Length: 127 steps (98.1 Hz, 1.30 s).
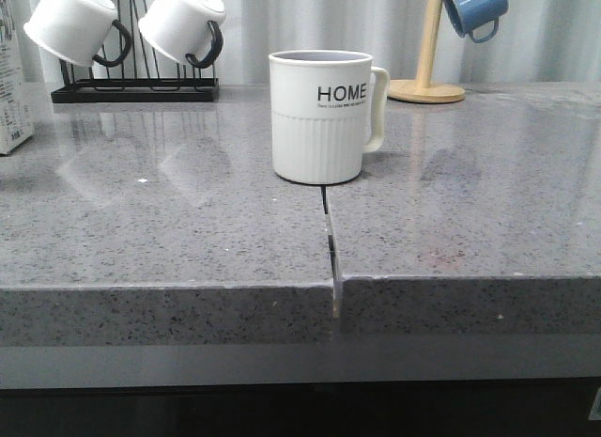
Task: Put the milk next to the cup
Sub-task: 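Grasp the milk carton with the left gripper and lift it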
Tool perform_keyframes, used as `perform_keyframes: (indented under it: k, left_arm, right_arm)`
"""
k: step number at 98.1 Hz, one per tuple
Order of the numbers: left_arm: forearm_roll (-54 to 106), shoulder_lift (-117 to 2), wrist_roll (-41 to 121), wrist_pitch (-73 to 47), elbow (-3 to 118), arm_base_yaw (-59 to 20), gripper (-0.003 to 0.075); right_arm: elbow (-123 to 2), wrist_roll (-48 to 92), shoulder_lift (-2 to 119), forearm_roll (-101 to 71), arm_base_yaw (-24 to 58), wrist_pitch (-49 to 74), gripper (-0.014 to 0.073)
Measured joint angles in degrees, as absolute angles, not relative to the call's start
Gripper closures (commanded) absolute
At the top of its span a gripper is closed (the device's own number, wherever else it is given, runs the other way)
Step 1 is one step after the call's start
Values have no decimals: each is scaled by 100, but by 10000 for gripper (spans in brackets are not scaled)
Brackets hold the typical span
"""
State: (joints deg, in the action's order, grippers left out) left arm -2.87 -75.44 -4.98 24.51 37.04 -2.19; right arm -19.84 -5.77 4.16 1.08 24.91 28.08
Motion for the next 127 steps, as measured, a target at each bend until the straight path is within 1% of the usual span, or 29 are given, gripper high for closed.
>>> perform_keyframes:
  k: [35, 73, 78, 79, 80, 82, 87, 89, 94, 101, 104, 109, 127]
  left_arm:
    - [-243, -8156, -510, 2618, 4258, -147, 48]
    - [-243, -8809, -510, 3245, 4754, -62, 57]
    - [-243, -8881, -510, 3357, 4777, -62, 89]
    - [-243, -8934, -510, 3450, 4777, -62, 148]
    - [-243, -8951, -510, 3461, 4777, -62, 166]
    - [-243, -8974, -510, 3472, 4777, -62, 185]
    - [-243, -9000, -510, 3485, 4777, -62, 269]
    - [-243, -8998, -510, 3485, 4777, -62, 290]
    - [-243, -8998, -510, 3485, 4777, -62, 377]
    - [-243, -8998, -510, 3493, 4777, -62, 471]
    - [-243, -8998, -510, 3493, 4777, -62, 499]
    - [-243, -8998, -510, 3493, 4777, -62, 524]
    - [-220, -8688, -510, 3109, 4777, -244, 525]
  right_arm:
    - [-1984, -577, 416, 108, 2491, 2808, 612]
    - [-1984, -577, 416, 108, 2491, 2808, 612]
    - [-1984, -577, 416, 108, 2491, 2808, 612]
    - [-1984, -577, 416, 108, 2491, 2808, 612]
    - [-1984, -577, 416, 108, 2491, 2808, 612]
    - [-1984, -577, 416, 108, 2491, 2808, 612]
    - [-1984, -577, 416, 108, 2491, 2808, 612]
    - [-1984, -577, 416, 108, 2491, 2808, 612]
    - [-1984, -577, 416, 108, 2491, 2808, 612]
    - [-1984, -577, 416, 108, 2491, 2808, 612]
    - [-1984, -577, 416, 108, 2491, 2808, 612]
    - [-1984, -577, 416, 108, 2491, 2808, 612]
    - [-1984, -577, 416, 108, 2491, 2808, 612]
